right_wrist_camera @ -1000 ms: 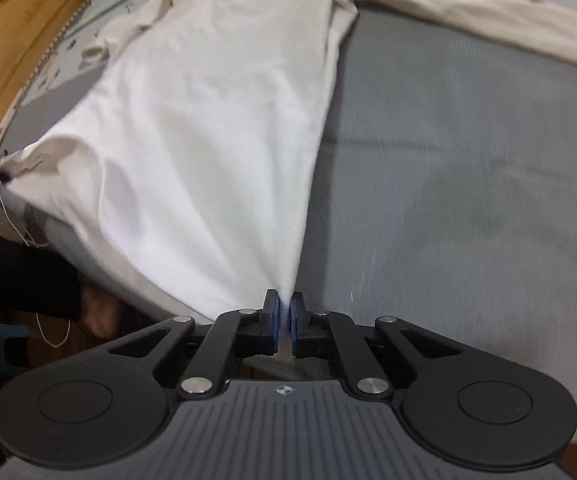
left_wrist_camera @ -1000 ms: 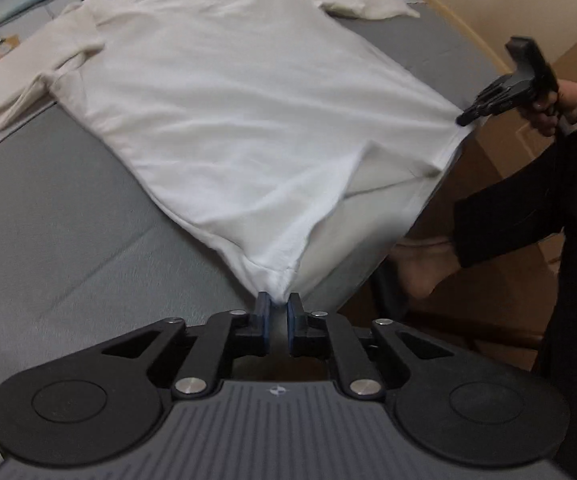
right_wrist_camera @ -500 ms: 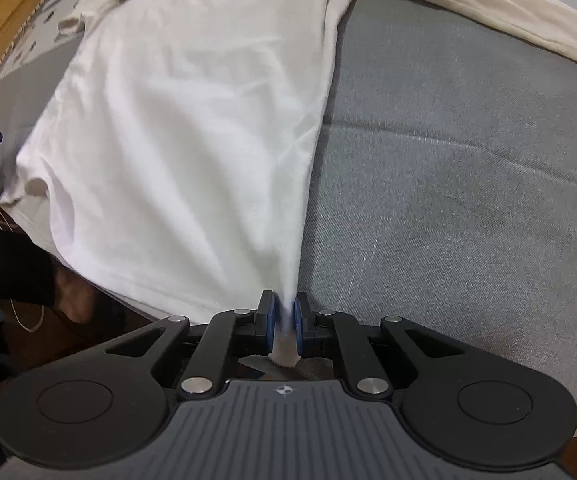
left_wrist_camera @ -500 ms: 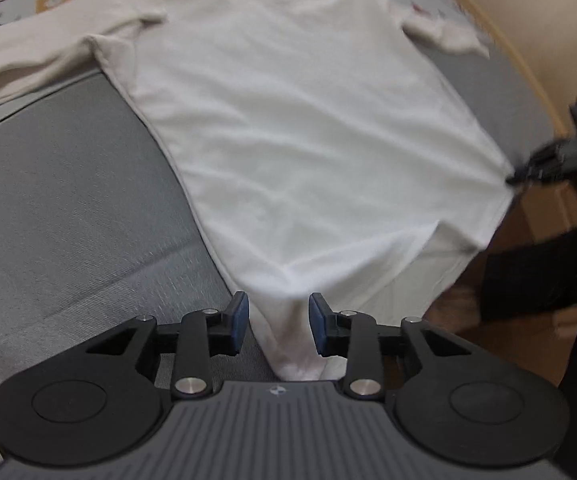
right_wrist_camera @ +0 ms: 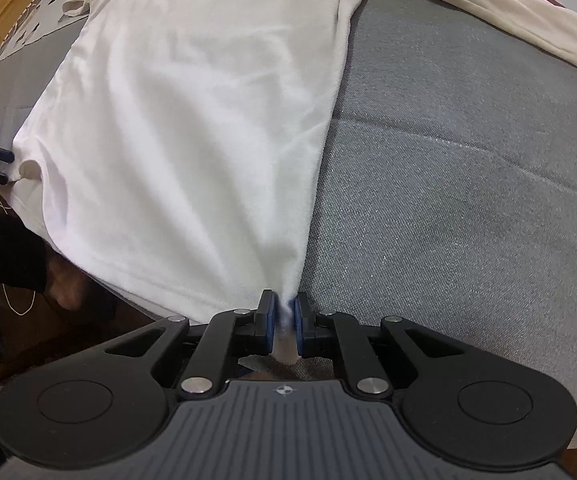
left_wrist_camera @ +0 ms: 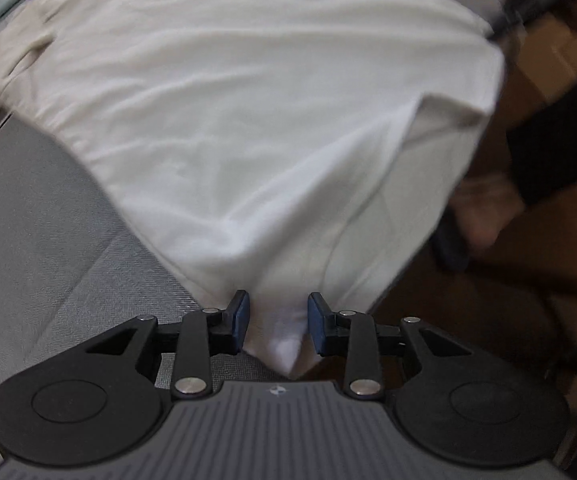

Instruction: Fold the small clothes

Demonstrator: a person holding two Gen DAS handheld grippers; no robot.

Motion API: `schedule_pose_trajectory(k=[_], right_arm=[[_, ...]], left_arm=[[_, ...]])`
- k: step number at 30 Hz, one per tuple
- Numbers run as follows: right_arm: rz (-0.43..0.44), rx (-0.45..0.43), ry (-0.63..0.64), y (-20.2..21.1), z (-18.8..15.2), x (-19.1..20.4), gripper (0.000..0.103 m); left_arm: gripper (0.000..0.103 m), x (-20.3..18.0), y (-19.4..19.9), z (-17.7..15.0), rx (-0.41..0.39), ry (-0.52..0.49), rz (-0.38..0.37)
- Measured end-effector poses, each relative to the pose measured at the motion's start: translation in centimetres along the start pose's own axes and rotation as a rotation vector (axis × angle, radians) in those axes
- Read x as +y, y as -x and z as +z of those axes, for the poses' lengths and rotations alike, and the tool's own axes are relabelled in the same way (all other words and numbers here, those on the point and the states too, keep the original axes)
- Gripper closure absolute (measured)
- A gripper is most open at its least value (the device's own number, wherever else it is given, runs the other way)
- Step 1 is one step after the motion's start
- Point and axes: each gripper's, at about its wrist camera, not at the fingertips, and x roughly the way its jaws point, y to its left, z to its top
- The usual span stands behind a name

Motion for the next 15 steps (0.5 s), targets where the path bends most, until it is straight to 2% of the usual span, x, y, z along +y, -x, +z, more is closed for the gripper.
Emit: schedule_pose_trajectory(k=[1,2,3,4,10,12,15], right_arm=[[-0.002,0.001,0.002,-0.1,0.0,0.1,0.093],[-0.003,0.001,0.003,-0.1,0.1,0.1,0.093],[-0.002,0.002,0.003,-0.1,0.1,0.2,0.093],[-0.002,0.002,0.002,-0.2,0.1,0.2,0.093],[-0.005,0.003,0.0,-0.2,0.0,0.2,0.093],[-0.006,0.001,0.001,-0.2,0.0,0.2,0.093],[-0.01,0.002,-0.004,-0.3,-0.1,0.1,0.094]], left_arm=[[0.07,-0.4,-0.1,0.0,-0.004,-0.023,0.008],[0.078,-0.5,-0.1,-0.1,-0.006,-0.023,0.007],[0.094,-0.5,-0.1,-0.1,-0.008,-0.015,0.002],[0.098,-0.4,0.0,-0.2,-0.013,-0.013,0.004],[0.1,-0.2,2.1,-1.6,-0.026,-0.042,0.003],[0.1,-0.4,2.3,-2.2,0.004,-0.052,0.001],[0.103,-0.2,1.9,-3.4,0.098,-0.067,-0.019]])
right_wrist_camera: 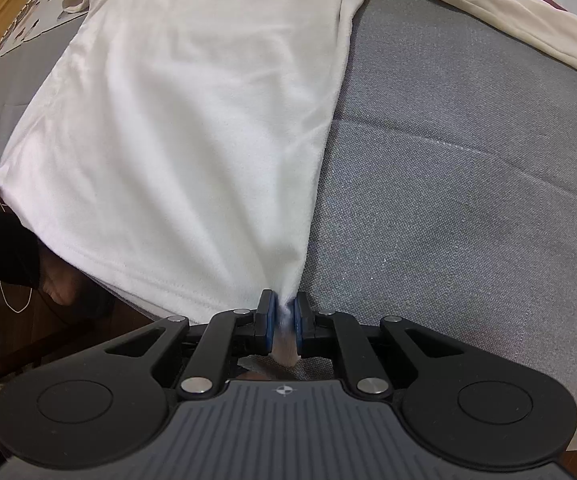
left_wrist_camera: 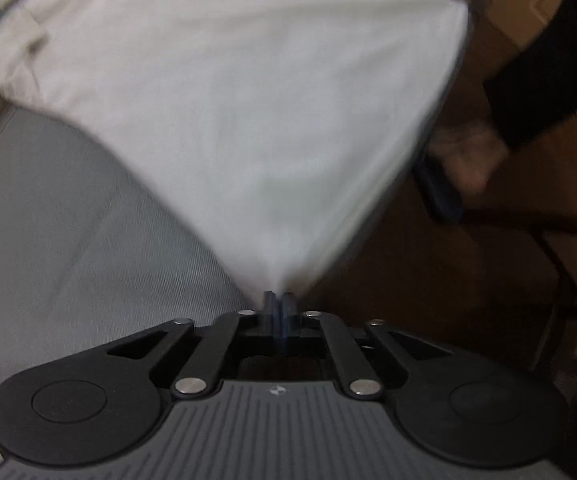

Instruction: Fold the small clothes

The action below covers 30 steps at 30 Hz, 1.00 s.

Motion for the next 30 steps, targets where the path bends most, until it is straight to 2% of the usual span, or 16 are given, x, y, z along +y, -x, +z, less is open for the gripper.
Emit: schedule_pose_trajectory(k=[2,4,5,7,8,9,14,16,17,18,24,26,30], right_arm=[[0.0,0.002,-0.007,0.0,0.0,0.0,0.094],[-0.002,0.003,-0.01,0.0,0.1,0.1,0.094],[-0.003,0.004,-0.012,0.0,0.1,0.1,0.094],[-0.002,0.004,-0.012,0.0,0.2,0.1,0.094],[0.003,0.003,-0.011,0.1,0.2,0.1,0.093],[0.006,0.002,-0.009,0.1,0.2,0.1,0.093],[0.012,-0.006,0.0,0.4,0.1,-0.1,0.096],[0.013,-0.012,0.002,0.6,0.0,-0.1,0.097],[0.014,-0.015,0.005,0.6,-0.1,-0.2,0.097],[0.012,-0.017,0.009,0.6,-0.1,-0.2,0.097],[0.013,0.01,0.031,0.4,-0.4,0.0,0.098],[0.019,0.011,0.025,0.4,-0.3,0.0,0.098],[0.037,-0.072,-0.014,1.7,0.2,-0.4,0.093]], left_arm=[[0.103,-0.1,0.4,-0.3,-0.002,-0.014,-0.029],[0.101,0.6,1.9,0.3,-0.091,0.044,-0.082],[0.098,1.2,2.7,0.6,-0.145,0.082,-0.083],[0.084,2.5,3.4,1.4,-0.211,0.179,-0.058],[0.07,3.0,3.2,1.7,-0.213,0.224,-0.043],[0.065,3.4,2.8,1.9,-0.199,0.249,-0.033],[0.066,2.7,-0.7,1.9,-0.07,0.219,-0.016],[0.077,2.8,-1.2,1.4,-0.045,0.203,0.004],[0.091,2.9,-1.2,1.2,-0.048,0.195,-0.005],[0.095,2.8,-1.0,1.1,-0.05,0.188,-0.024],[0.095,1.3,-0.9,0.4,-0.008,0.081,-0.018],[0.093,2.1,-0.2,0.6,-0.022,0.121,-0.009],[0.092,4.3,3.0,0.9,-0.183,0.234,-0.022]])
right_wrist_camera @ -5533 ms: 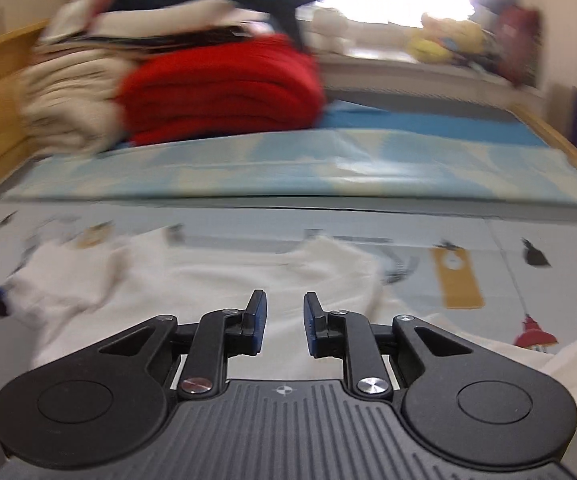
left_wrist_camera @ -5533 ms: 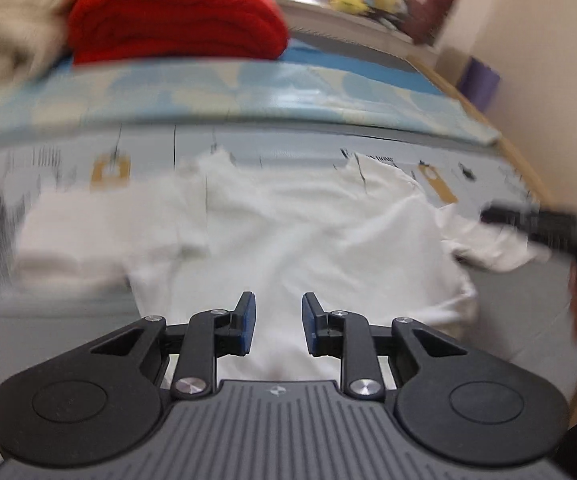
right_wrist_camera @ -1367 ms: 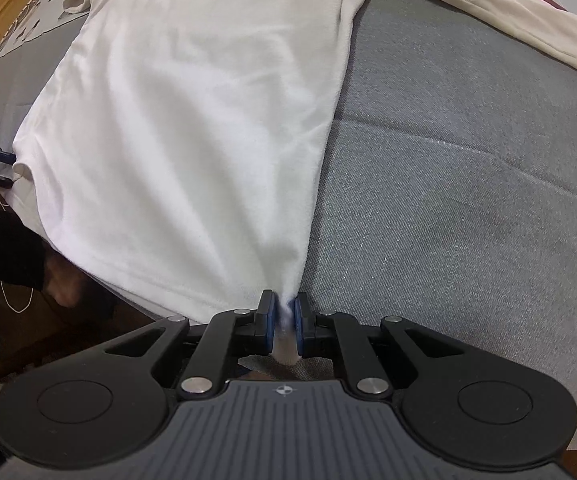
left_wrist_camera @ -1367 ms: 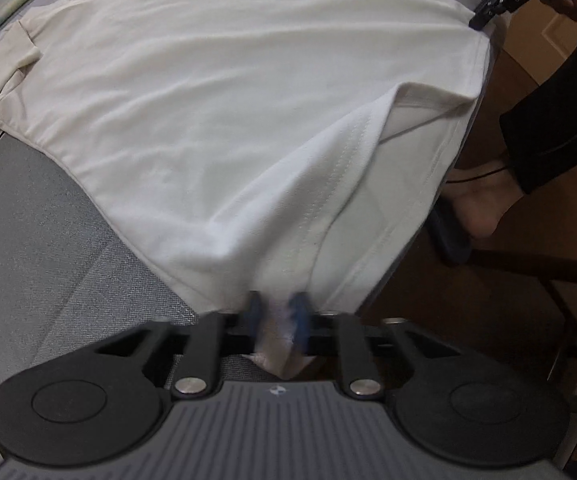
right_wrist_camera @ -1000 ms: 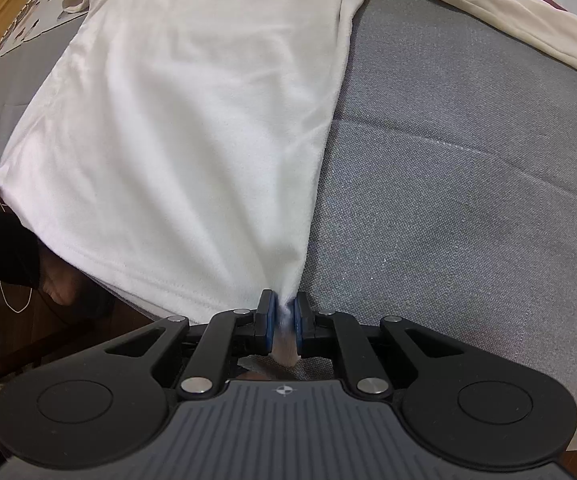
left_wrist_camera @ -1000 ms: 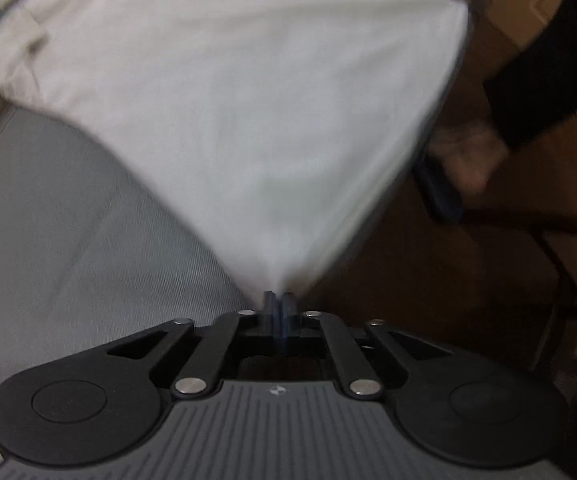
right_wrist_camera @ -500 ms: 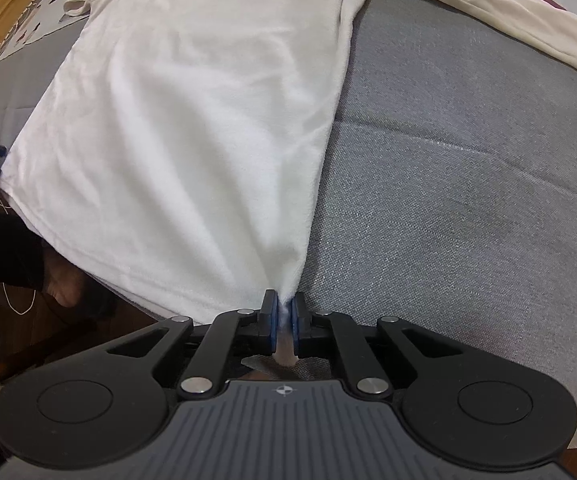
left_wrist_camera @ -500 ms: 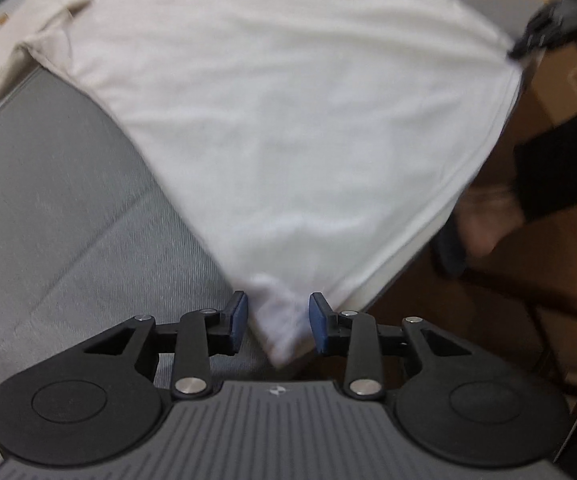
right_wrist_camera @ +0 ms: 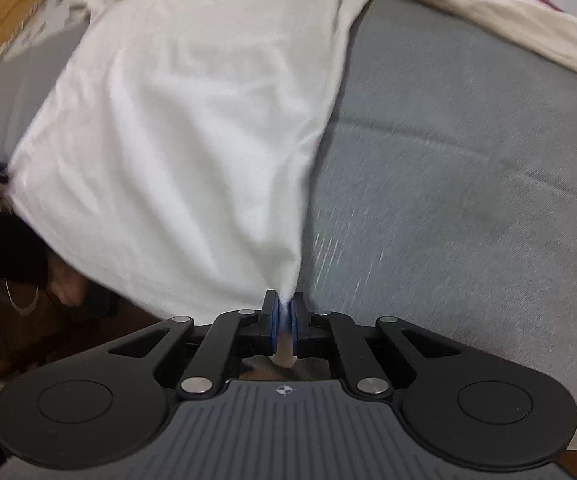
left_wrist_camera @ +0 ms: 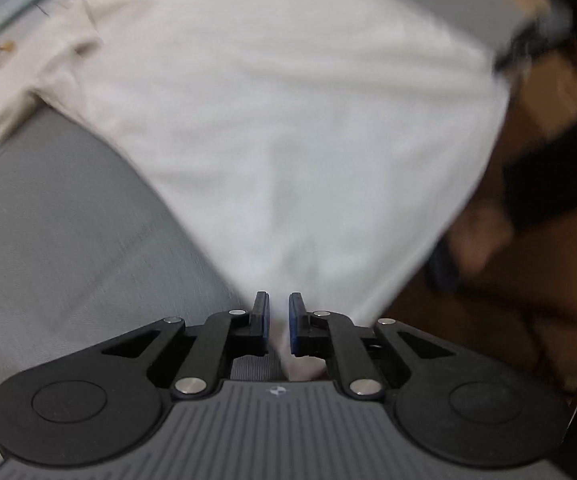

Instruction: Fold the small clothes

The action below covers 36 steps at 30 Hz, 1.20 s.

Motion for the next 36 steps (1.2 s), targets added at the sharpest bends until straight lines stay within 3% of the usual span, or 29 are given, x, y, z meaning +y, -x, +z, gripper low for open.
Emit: schedule_pose_trajectory(k=[3,7,9,13,19,24,28,32,36], right_arm=[[0.035,-0.022,-0.022,0.3,0.3,-0.2,0.09],[-0.016,0.085,0.048,-1.7,0.1,0.4,0.089],[-0.011,0.07,0.058,-1.5,0.4,0.5,0.089],[-0.027,-0.059,-0.008,0.5,1.7,-0.5,0.089],[-0.119,-0.301,-0.083,3.3,4.8,-0.6,0.089],[-0.134,-0.525,-0.13,5.2,8.6,-0.1,0.089],[-0.156,-0.643,-0.151,5.6,12.6,1.5,0.088],[-0.141,-0.669,-0.174,5.2,16.8,3.3,0.088],[-0.107,-0.679,-0.171,4.4,20.1,5.9,0.088]], left_arm=[[0.092,0.5,0.0,0.6,-0.016,0.032,-0.005],[0.092,-1.3,-3.9,0.4,0.137,-0.071,0.056],[0.091,-1.6,-4.0,0.4,0.145,-0.098,0.067],[0.088,0.5,-1.2,2.1,-0.003,0.022,0.087],[0.087,3.0,1.8,6.0,-0.239,0.189,0.256],[0.087,6.2,4.0,9.8,-0.428,0.416,0.355],[0.087,9.6,5.2,11.8,-0.476,0.6,0.358],[0.088,13.0,5.4,13.2,-0.495,0.74,0.299],[0.088,15.6,4.2,14.4,-0.468,0.797,0.23]])
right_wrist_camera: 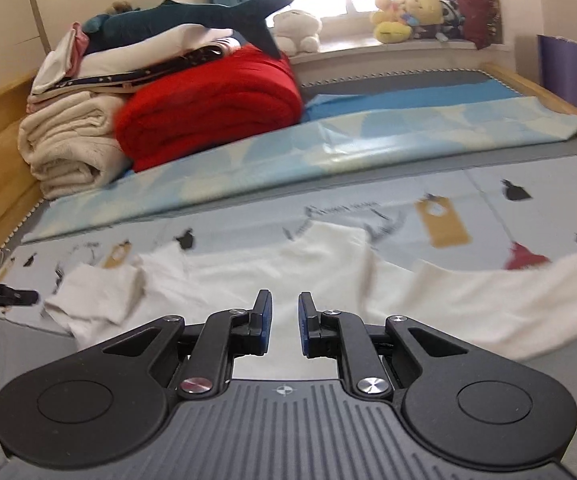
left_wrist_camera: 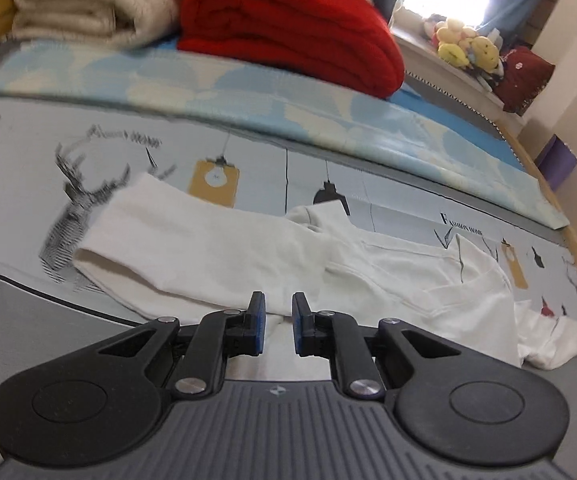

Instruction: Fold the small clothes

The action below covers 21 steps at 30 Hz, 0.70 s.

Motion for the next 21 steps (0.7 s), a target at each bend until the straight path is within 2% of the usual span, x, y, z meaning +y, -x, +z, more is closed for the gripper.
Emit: schedule_pose_trajectory(k=[3,7,9,12,15,16,17,18,19,21], right_arm=[[0.042,0.021,-0.044,-1.6,0.9,2.3,0.089],[0.128,0.039,-0.136,-4.3,1.9,4.9,0.092],[0.179,0.06,-0.173,-5.6,2.4,5.9,0.092],[0.229,0.096,-0.206,-7.4,2.6,7.1,0.091],[0.261,0.151,-0.234,-9.3,2.3,8.0,0.089],[0.272,0.172,-0.249,-9.9,2.2,8.2,0.089],[0.282,0.19,-0.261,-10.4,2.0,8.3,0.089],[0.287,0.204,-0.268,-10.9,1.8,8.4,0.089],[0.289,0.217,-0.27,-11.3,1.6,8.5,0.089],[0.293,0.24,-0.279,-12.2,1.2,8.7,0.089]], left_arm=[[0.088,0.4,-2.8,0.3,0.07,0.058,-0.019],[0.085,1.1,-6.8,0.1,0.168,0.188,-0.031],[0.069,1.9,-8.4,0.2,0.188,0.273,-0.017],[0.068,3.3,-10.5,0.1,0.219,0.383,-0.008],[0.068,4.1,-11.8,0.3,0.223,0.444,-0.003],[0.069,4.2,-12.1,0.4,0.224,0.452,0.004],[0.077,4.2,-12.2,0.4,0.22,0.46,0.019],[0.09,4.2,-12.2,0.5,0.215,0.465,0.034],[0.094,4.1,-12.1,0.6,0.205,0.466,0.046],[0.097,3.7,-11.2,1.1,0.159,0.475,0.075]])
